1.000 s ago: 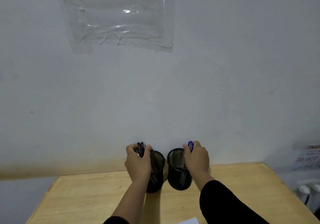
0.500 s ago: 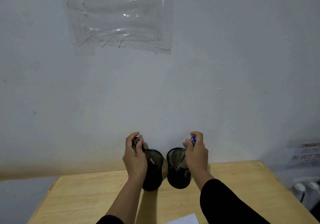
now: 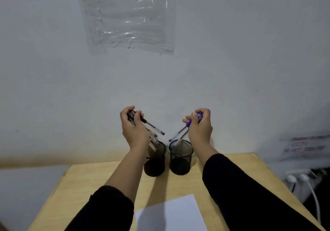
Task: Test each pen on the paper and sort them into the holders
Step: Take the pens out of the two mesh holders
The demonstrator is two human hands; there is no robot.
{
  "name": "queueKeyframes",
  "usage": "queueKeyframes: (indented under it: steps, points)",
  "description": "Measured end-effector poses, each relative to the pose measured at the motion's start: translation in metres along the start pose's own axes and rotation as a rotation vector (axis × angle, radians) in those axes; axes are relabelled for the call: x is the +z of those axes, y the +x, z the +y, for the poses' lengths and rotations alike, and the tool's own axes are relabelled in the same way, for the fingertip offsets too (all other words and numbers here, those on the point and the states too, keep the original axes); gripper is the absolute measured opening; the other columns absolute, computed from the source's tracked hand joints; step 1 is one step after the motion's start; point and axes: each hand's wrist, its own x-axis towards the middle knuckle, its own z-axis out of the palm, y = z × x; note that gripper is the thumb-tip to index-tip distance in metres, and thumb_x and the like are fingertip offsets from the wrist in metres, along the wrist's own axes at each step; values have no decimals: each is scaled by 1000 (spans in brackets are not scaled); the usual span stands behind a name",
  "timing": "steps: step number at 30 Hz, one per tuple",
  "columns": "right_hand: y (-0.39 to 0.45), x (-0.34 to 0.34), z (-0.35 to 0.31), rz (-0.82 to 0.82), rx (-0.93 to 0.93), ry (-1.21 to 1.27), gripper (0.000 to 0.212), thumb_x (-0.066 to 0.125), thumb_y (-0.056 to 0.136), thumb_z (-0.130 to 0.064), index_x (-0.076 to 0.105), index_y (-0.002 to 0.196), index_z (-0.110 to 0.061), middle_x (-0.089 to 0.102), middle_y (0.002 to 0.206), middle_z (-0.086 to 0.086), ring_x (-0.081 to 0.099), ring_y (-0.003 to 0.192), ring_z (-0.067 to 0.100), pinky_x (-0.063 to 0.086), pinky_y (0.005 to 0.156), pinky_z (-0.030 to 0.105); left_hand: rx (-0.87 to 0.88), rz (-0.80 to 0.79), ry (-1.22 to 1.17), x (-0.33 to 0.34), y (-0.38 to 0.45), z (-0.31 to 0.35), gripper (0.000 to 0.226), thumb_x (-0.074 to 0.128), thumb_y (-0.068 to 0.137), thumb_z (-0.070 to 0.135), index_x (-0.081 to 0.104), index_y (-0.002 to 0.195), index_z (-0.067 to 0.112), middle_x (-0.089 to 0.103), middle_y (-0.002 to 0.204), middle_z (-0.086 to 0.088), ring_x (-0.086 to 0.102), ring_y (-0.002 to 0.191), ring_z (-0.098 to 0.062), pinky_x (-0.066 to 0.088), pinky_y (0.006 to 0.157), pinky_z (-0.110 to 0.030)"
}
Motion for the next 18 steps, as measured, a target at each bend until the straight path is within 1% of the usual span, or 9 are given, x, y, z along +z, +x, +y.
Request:
queueKeyframes:
  steps: [2,4,7,10,11,13,15,18]
  points:
    - [-10,-6,-6,38,29,49,7,38,98,-15,45,100,-18,66,89,4,69,73,9,49,65,15,-21,47,-46,-4,-6,8,22,46,90,13,47,96,34,63,74,9,61,79,-9,45,77,-19]
    - [-22,-14,-6,64,68,89,7,38,99,-15,44,99,-18,65,89,4,71,74,11,52,68,19,-52,98,-81,-12,-15,8,23,44,90,12,47,98,33,63,73,9,62,80,-11,45,81,-22]
    - [-43,-26,4,97,126,102,5,41,98,-15,45,99,-17,65,90,4,71,75,13,56,74,26,-135,191,-114,-29,-34,-4,23,42,91,9,47,100,30,65,79,3,62,76,-7,45,81,-22]
    - [-61,-34,25,146,205,118,5,42,98,-13,46,96,-17,66,89,6,72,74,16,56,76,29,-231,263,-136,-45,-55,-29,22,42,92,7,46,102,26,64,84,-4,62,77,-14,47,85,-29]
    - [-66,-35,34,158,236,121,6,42,97,-12,45,95,-17,67,88,6,72,74,18,56,75,28,-257,285,-139,-49,-60,-38,22,42,91,6,46,102,25,63,82,-4,61,75,-14,47,86,-30]
    - [-75,-38,53,181,312,135,9,42,97,-10,45,94,-18,68,90,9,72,74,21,54,71,25,-317,324,-104,-58,-69,-55,19,45,91,7,45,101,23,61,79,-3,59,72,-15,44,84,-27]
    - [-82,-40,71,213,386,147,8,42,97,-9,45,96,-17,68,92,11,71,75,23,53,67,23,-399,351,-59,-66,-77,-71,17,46,91,10,47,105,20,62,86,-5,57,79,-18,40,82,-25]
    - [-89,-40,92,249,480,95,8,45,96,-10,45,102,-16,66,93,9,70,79,22,49,62,19,-507,374,-16,-78,-83,-94,19,48,91,13,50,110,16,63,92,-6,60,90,-22,41,84,-28]
